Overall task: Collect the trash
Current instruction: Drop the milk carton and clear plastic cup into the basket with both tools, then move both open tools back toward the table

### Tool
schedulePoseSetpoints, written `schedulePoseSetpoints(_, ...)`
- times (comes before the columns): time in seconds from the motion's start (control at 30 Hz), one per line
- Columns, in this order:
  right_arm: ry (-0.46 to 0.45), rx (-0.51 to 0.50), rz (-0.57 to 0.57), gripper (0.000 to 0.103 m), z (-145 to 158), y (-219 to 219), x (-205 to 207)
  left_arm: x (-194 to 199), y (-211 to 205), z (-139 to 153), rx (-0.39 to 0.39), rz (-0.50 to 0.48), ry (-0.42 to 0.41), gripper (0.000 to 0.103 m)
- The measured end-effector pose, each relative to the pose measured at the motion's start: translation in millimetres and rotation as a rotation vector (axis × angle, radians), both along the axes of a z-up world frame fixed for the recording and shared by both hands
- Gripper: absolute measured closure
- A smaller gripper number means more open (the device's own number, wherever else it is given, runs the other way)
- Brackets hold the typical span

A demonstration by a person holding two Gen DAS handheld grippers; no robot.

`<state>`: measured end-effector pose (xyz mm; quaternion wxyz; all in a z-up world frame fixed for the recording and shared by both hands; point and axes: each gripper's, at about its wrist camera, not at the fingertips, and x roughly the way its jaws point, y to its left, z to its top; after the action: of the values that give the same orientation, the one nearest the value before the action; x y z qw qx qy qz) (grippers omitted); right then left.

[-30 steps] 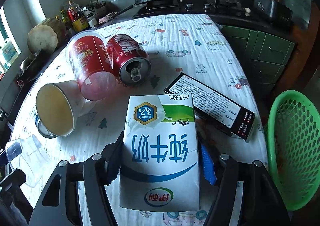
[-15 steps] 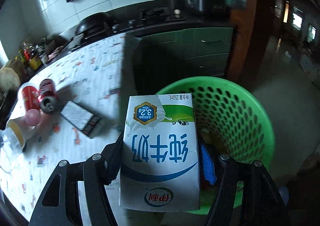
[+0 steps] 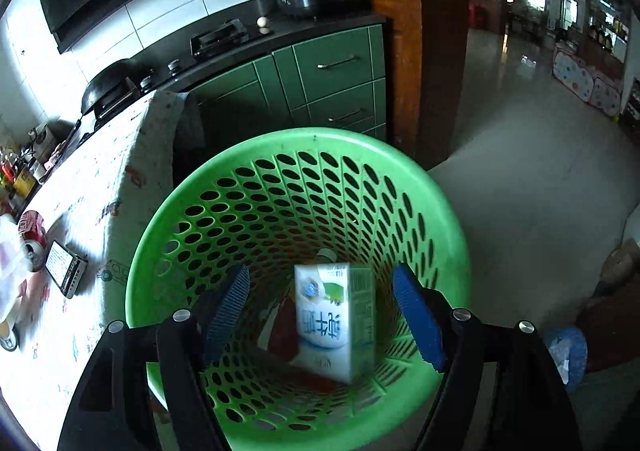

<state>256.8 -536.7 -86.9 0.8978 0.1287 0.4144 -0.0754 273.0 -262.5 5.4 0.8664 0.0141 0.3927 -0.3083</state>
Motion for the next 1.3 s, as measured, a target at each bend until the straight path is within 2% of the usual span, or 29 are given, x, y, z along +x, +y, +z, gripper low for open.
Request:
schedulePoseSetpoints(0.23,-0.059,-0.021,0.028,0.027,16.9,8.1,-30.8,24.3,-49.1,-15.7,0.003,-0.064,0.048,0.044)
schedulePoseSetpoints(0.33,-0.078,-0.024,0.034,0.026,22.1,10.1,-43.4,30.4,-65.5,-22.9,0.006,-0.083,0.076,0.04)
schedulePoseSetpoints(0.47,-0.093,-0.016,0.03,0.023,24.1,10.8,-51.8,30.2,-72.7,-31.6,0.01,-0.086,0.091,0.039)
schedulePoseSetpoints(0.6,-0.091,-0.016,0.027,0.021,24.5,12.6,-53.0,24.2,-67.8,-34.3,0.002,-0.088,0.087,0.032)
schedulePoseSetpoints(0.8,-0.101,-0.018,0.056,0.02,29.1,25.6,-57.4,8.5,-43.0,-23.2,-0.019,-0.067,0.059,0.032)
schedulePoseSetpoints(1.03,-0.112,-0.027,0.119,0.02,41.6,53.3,-57.5,-13.5,7.4,-7.2,-0.025,0.01,0.015,0.032)
schedulePoseSetpoints(1.3,-0.107,-0.021,0.288,0.02,53.5,112.7,-47.4,-42.9,86.4,2.8,-0.022,0.131,-0.025,0.032)
